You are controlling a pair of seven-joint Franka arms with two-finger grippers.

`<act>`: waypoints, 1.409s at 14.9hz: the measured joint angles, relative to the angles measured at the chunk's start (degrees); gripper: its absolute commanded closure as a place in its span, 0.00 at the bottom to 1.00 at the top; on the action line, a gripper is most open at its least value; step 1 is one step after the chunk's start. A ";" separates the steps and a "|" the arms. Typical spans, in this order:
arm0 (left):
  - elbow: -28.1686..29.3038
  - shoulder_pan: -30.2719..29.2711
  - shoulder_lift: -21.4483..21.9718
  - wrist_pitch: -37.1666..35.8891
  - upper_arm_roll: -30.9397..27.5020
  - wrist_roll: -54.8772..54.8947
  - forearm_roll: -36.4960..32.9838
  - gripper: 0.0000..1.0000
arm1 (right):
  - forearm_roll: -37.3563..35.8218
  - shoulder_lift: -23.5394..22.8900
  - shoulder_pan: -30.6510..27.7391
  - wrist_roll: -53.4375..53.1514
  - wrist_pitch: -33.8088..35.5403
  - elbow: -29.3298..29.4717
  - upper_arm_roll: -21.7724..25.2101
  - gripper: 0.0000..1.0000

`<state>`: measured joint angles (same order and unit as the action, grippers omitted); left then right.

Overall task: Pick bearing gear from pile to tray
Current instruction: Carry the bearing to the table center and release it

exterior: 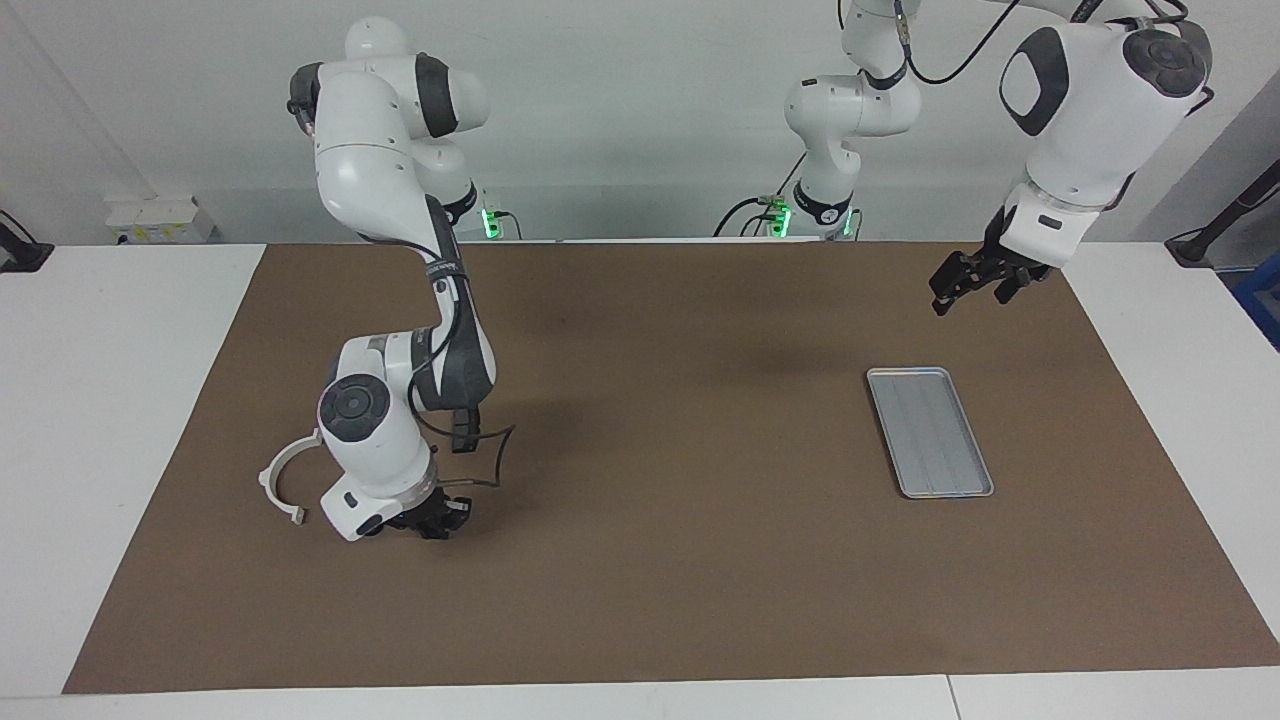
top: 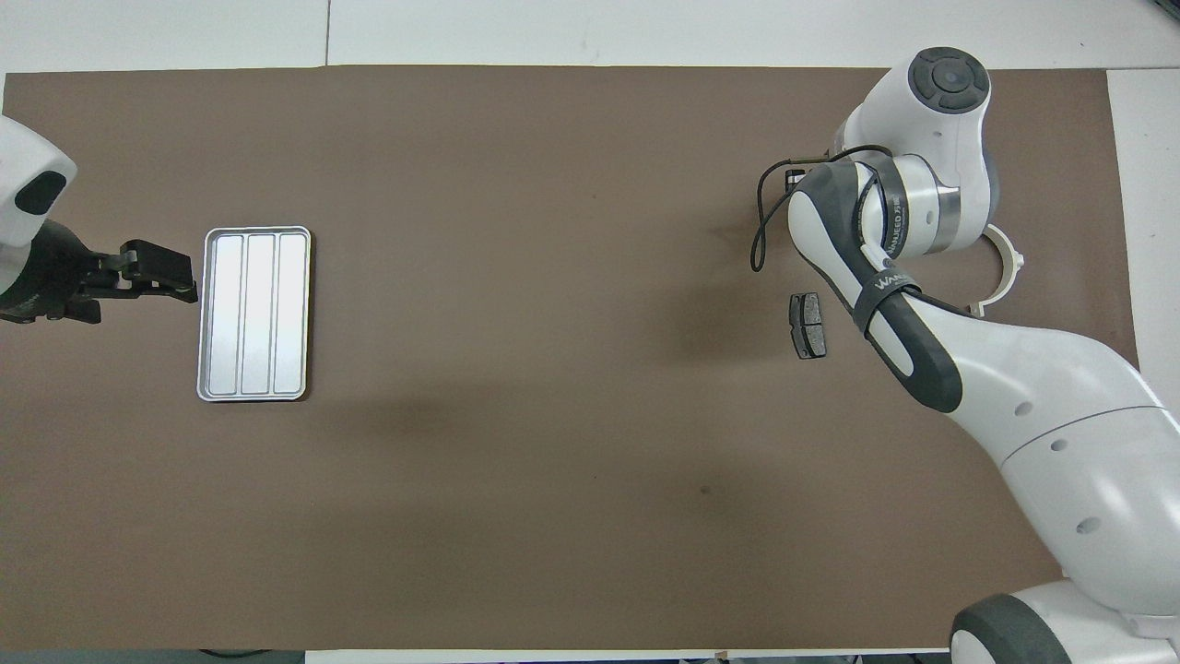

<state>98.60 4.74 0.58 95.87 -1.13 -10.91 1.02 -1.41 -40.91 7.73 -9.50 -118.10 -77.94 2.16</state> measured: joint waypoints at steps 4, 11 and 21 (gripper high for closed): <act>0.00 0.00 0.00 0.00 0.00 0.00 0.00 0.00 | -0.50 7.86 0.69 0.42 13.59 2.31 -0.57 1.00; 0.00 0.00 0.00 0.00 0.00 0.00 0.00 0.00 | 3.84 21.03 14.15 -21.64 30.55 5.81 -1.72 1.00; 0.00 0.00 0.00 0.00 0.00 0.00 0.00 0.00 | 5.70 12.00 31.95 -58.93 12.05 4.61 -1.98 1.00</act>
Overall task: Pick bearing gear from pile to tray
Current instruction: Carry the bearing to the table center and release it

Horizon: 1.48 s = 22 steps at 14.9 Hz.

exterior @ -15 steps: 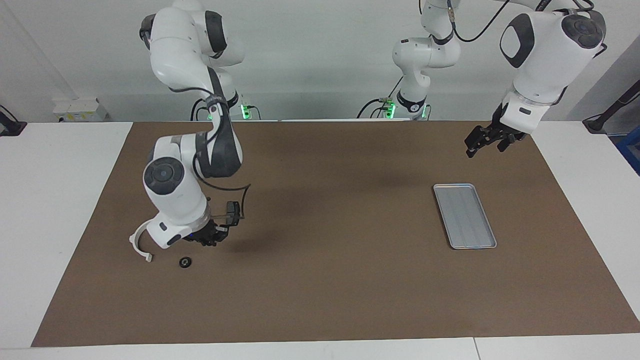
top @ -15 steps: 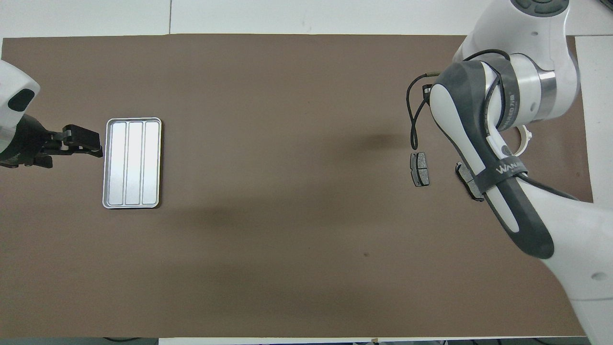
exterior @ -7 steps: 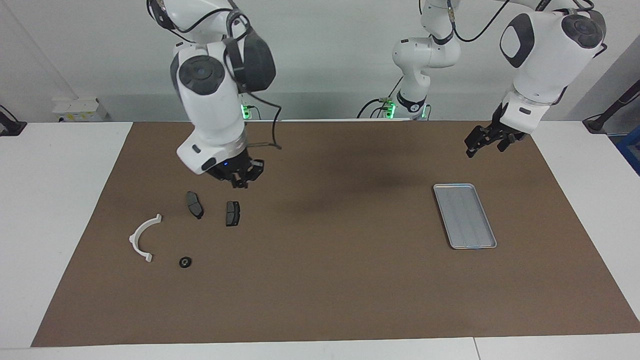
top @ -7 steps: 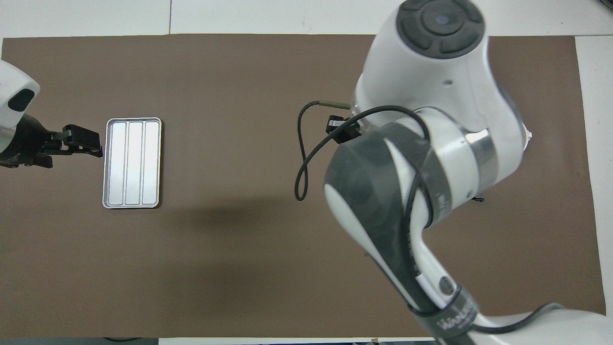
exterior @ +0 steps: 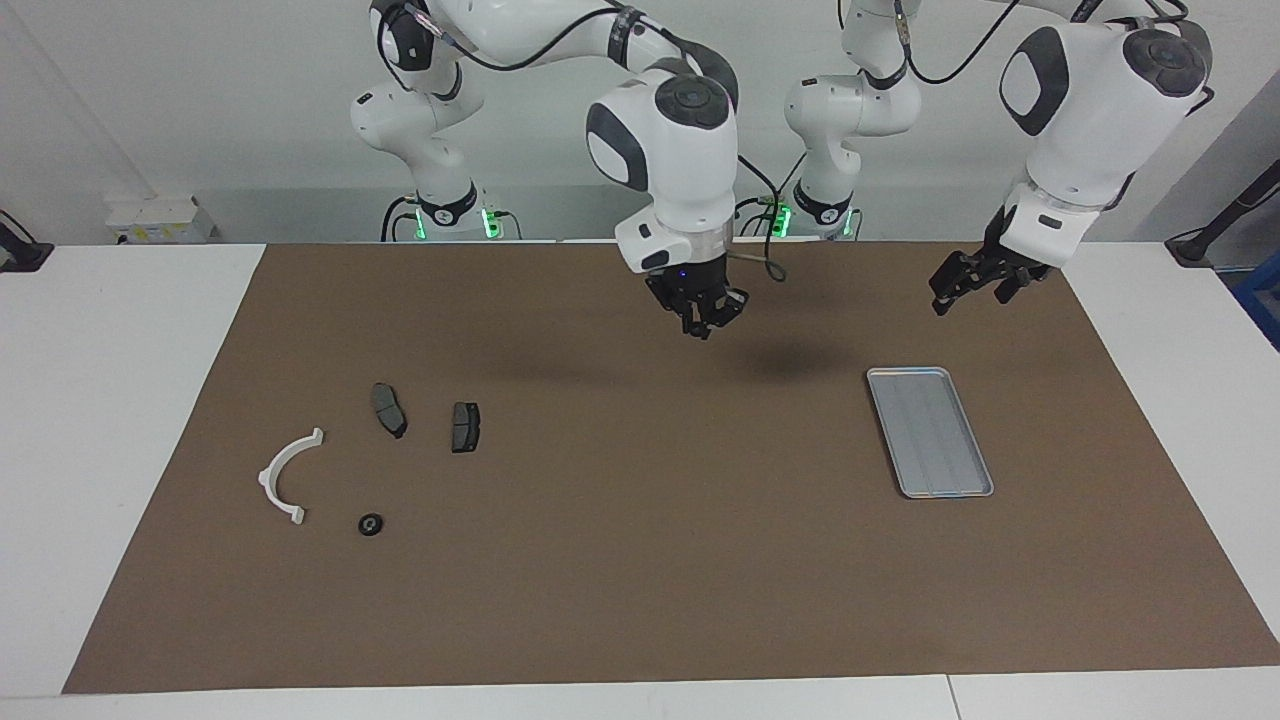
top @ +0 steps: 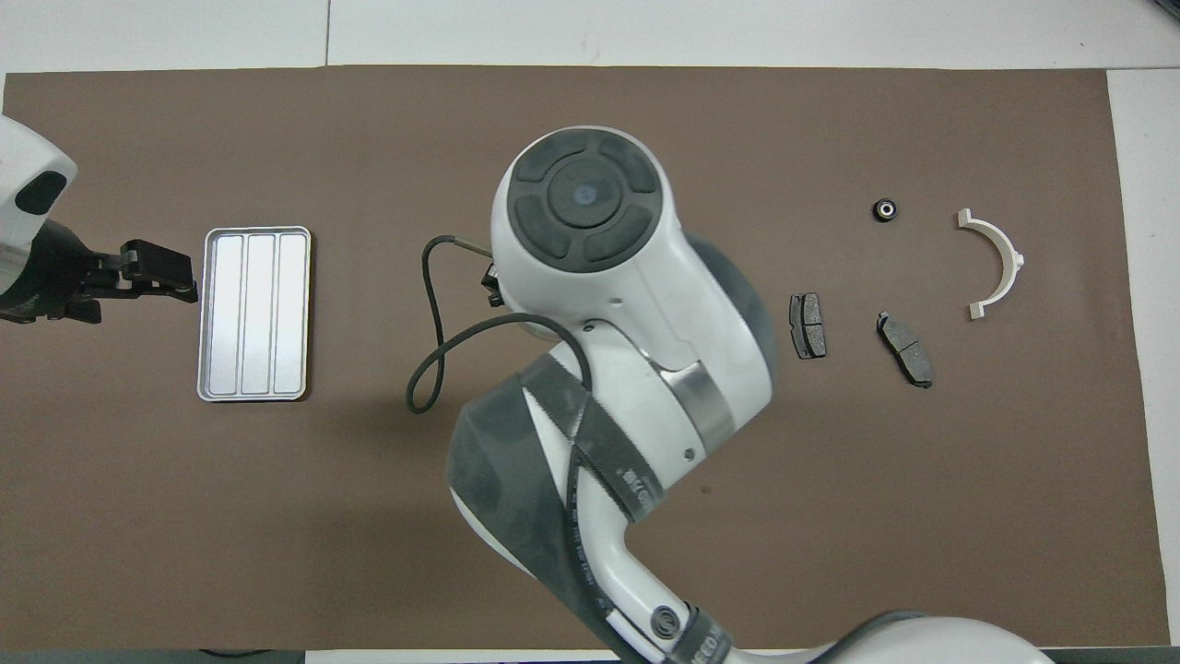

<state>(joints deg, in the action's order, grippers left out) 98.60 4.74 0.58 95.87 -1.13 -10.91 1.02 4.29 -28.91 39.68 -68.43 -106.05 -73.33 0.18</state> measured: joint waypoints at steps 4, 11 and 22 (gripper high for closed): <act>0.00 0.00 0.00 0.00 0.00 0.00 0.00 0.00 | -3.76 -8.47 2.59 -5.67 -7.94 -0.76 0.07 1.00; 0.00 0.00 0.00 0.00 0.00 0.00 0.00 0.00 | -3.97 -13.96 2.71 -6.07 -18.29 -0.87 0.43 1.00; 0.00 0.00 0.00 0.00 0.00 0.00 0.00 0.00 | -4.83 -14.56 2.88 -6.08 -18.69 -2.63 0.48 0.00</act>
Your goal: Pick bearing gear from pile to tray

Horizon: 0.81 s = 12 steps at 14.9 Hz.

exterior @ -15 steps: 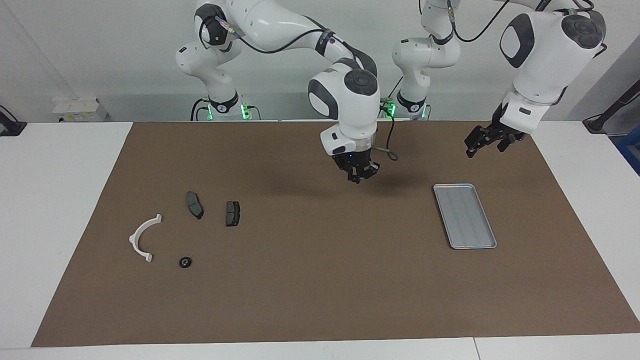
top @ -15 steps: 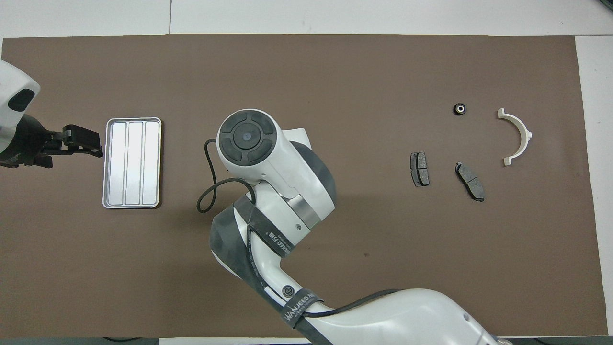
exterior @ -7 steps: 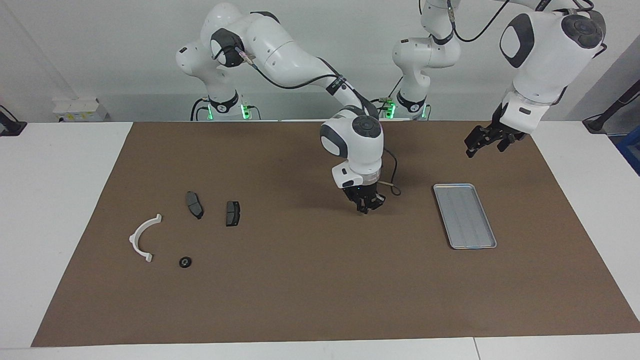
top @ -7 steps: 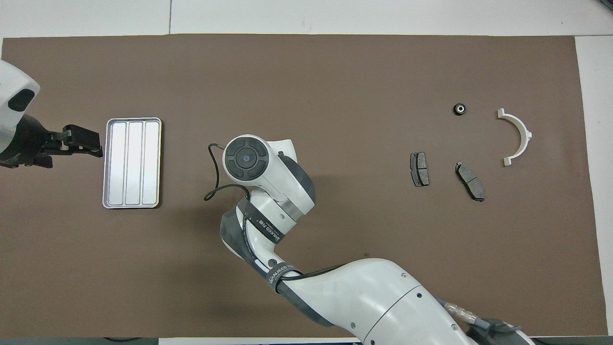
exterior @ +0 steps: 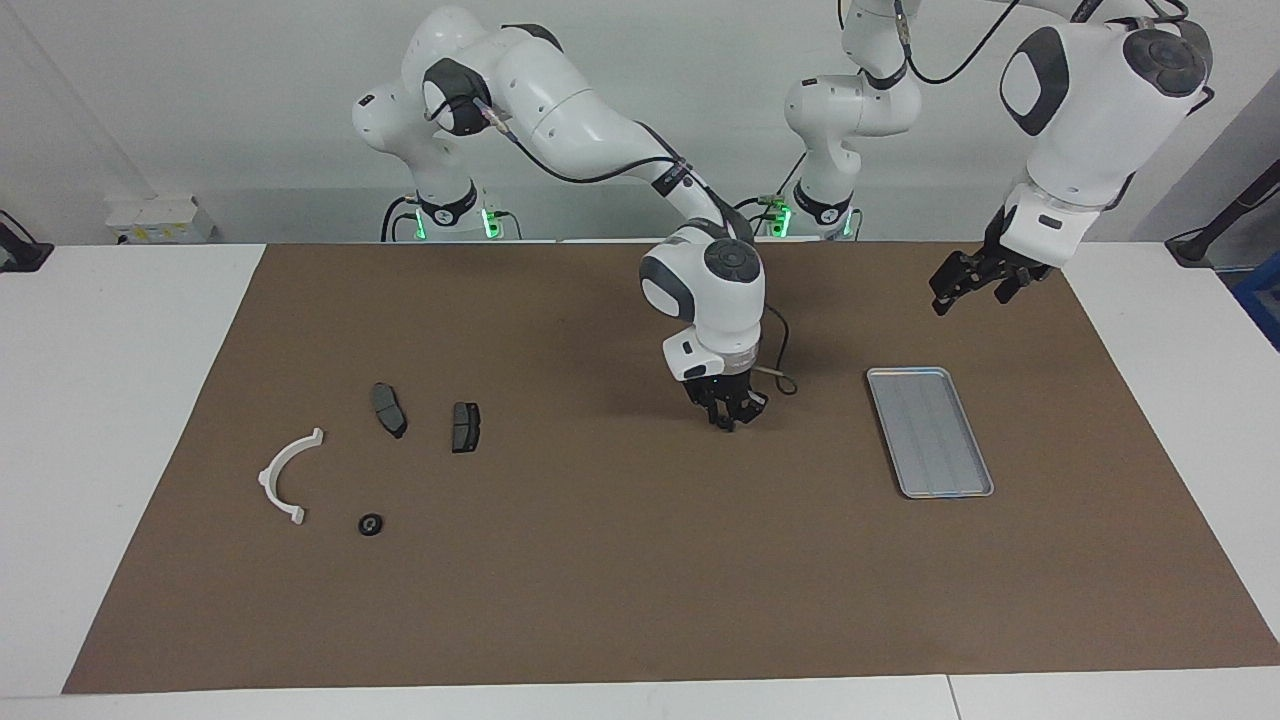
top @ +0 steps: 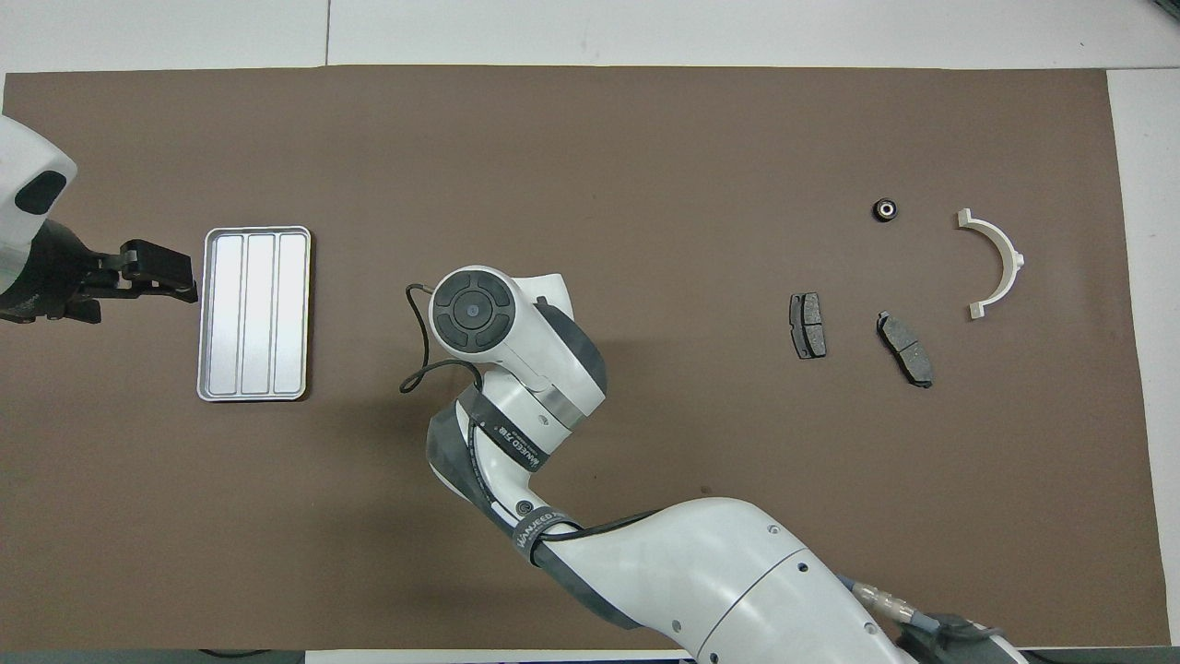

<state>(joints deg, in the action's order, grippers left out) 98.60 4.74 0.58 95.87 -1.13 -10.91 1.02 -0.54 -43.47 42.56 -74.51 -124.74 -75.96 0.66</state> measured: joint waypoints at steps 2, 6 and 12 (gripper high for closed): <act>0.00 0.00 0.01 0.00 0.00 0.00 0.00 0.00 | 0.00 0.34 -0.52 0.00 5.38 2.51 0.34 0.00; 0.00 0.00 0.01 0.00 0.00 0.00 0.00 0.00 | 0.04 3.92 -5.23 7.07 17.86 9.71 0.08 0.00; 0.00 0.00 0.01 0.00 0.00 0.00 0.00 0.00 | 0.32 12.15 -20.84 46.28 28.33 10.37 -0.37 0.00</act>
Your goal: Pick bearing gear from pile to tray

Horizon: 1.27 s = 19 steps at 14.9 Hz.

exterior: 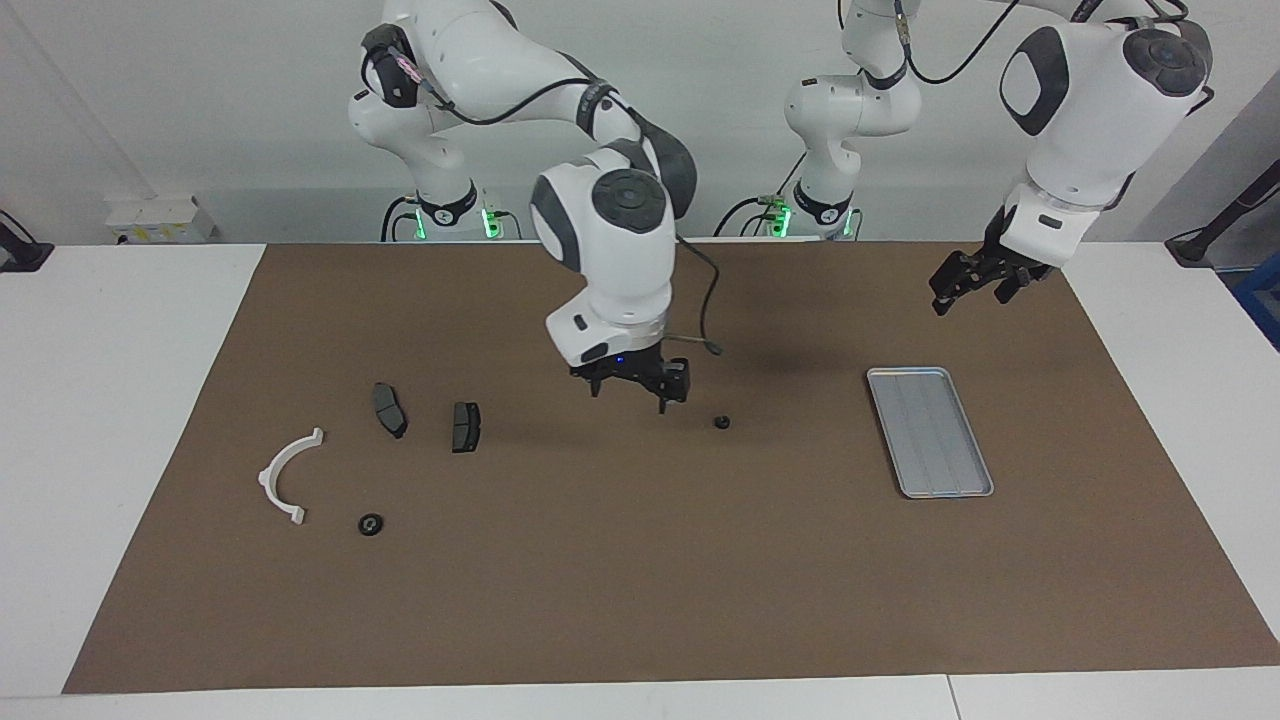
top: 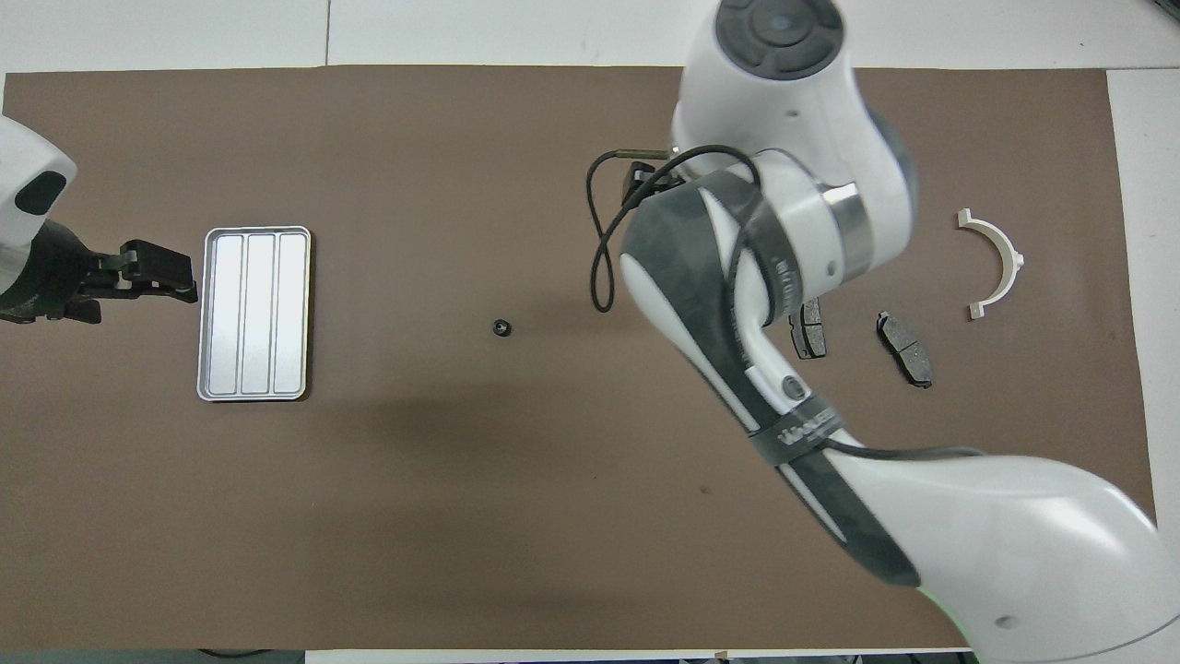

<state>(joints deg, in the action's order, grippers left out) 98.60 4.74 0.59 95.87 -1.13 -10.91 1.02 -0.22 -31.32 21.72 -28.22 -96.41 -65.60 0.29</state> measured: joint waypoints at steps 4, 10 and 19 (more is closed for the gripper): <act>0.00 0.00 0.00 0.00 0.00 0.00 0.00 0.00 | 0.01 -0.03 -10.14 22.82 -1.30 -2.56 -0.03 0.00; 0.00 0.00 0.00 0.00 0.00 0.00 0.00 0.00 | 0.01 0.51 -18.85 38.96 -17.40 -14.03 -0.05 0.00; 0.00 0.00 0.00 0.00 0.00 0.00 0.00 0.00 | -0.04 -4.09 -22.46 39.23 -29.80 -20.27 -0.05 0.00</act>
<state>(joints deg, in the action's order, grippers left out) 98.60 4.74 0.59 95.87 -1.13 -10.91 1.02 -0.26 -35.41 -0.74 11.01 -126.21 -85.86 0.24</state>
